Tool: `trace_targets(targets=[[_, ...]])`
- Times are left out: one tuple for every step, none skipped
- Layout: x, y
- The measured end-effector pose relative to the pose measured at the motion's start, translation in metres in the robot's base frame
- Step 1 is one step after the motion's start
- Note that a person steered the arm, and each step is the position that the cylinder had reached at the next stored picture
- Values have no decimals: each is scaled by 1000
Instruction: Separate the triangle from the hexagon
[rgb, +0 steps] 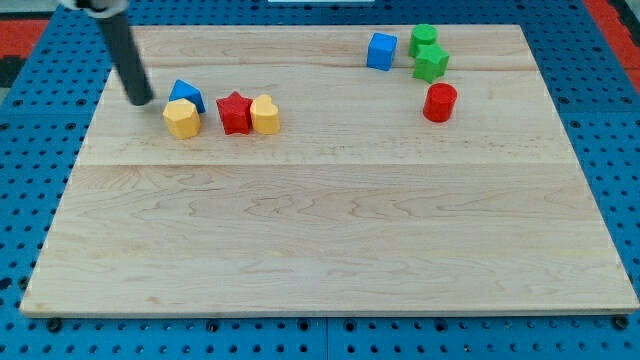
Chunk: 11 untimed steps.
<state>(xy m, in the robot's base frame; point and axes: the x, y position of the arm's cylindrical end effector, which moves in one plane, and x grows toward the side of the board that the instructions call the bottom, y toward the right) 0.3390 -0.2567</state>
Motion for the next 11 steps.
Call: trace_targets(targets=[[19, -40], [30, -39], [23, -3], [3, 108], [-12, 206], [-20, 231], [-20, 231], [-10, 233], [-11, 221], [-8, 175], [1, 123]])
